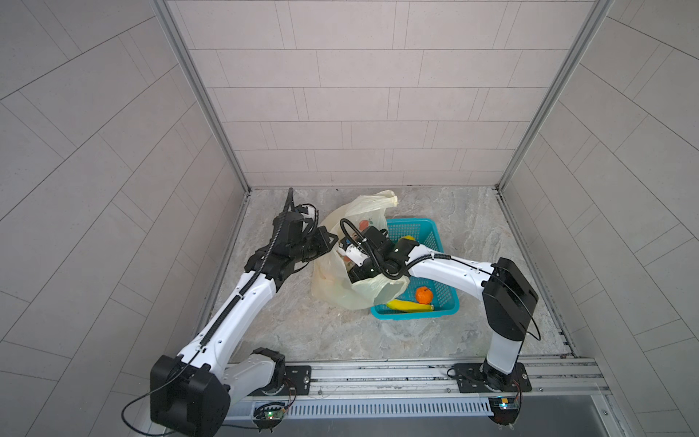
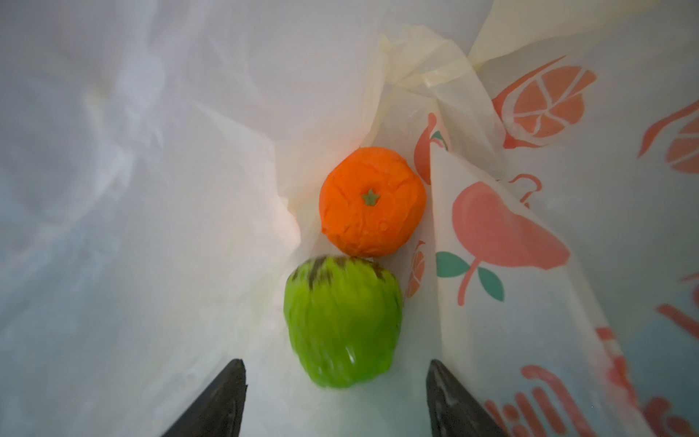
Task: Place the fruits into the plastic bag
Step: 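Move the green custard apple into the bag and open the right gripper, then return the right gripper to the basket and grasp the red apple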
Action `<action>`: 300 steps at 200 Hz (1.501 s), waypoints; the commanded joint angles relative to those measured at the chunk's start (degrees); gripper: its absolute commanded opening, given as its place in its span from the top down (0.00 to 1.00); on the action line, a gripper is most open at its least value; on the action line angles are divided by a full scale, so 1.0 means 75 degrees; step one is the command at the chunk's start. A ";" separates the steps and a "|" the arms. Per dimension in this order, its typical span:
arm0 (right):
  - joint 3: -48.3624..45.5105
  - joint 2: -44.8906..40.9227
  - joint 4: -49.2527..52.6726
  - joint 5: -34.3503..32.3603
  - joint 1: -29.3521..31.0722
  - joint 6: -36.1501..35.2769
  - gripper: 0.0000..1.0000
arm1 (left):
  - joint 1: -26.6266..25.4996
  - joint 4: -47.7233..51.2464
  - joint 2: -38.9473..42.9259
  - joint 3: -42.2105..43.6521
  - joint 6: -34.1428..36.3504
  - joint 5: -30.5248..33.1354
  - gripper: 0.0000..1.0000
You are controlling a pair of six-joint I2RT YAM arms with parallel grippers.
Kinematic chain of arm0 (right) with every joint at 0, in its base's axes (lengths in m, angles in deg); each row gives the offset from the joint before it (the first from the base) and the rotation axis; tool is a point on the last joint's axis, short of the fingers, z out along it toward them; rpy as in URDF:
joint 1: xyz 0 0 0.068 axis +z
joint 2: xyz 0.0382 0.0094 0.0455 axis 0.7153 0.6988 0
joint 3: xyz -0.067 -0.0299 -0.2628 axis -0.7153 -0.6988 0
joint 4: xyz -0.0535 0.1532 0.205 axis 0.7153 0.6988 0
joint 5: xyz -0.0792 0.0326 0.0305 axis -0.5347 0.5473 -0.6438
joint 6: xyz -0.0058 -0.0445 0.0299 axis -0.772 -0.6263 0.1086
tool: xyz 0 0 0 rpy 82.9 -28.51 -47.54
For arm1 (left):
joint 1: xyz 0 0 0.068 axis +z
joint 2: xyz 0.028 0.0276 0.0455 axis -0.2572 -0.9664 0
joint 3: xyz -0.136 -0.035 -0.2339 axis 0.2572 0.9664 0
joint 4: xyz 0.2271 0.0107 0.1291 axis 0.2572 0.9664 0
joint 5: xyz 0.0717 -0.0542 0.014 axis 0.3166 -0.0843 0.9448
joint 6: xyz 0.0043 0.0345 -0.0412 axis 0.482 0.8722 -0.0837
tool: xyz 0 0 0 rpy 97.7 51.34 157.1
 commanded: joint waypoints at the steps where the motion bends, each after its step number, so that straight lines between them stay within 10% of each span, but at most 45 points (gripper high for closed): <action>1: -0.0248 -0.0160 0.0598 -0.0431 -0.0064 0.0000 0.27 | 0.0054 -0.0076 0.0176 0.0054 0.0029 0.0018 1.00; 93: -0.0625 -0.2194 0.0044 -0.0689 -0.0736 0.0114 0.29 | 0.0054 -0.0066 0.0166 0.0076 0.0049 0.0024 1.00; 176: -0.3578 -0.4977 -0.1623 -0.2408 -0.2408 0.1486 0.28 | 0.0060 -0.0048 0.0049 0.0031 0.0159 0.0162 1.00; 300: -0.3612 -0.2232 -0.2200 -0.1508 -0.3053 0.2568 0.29 | 0.0055 -0.0008 0.0143 0.0065 0.0217 0.0170 1.00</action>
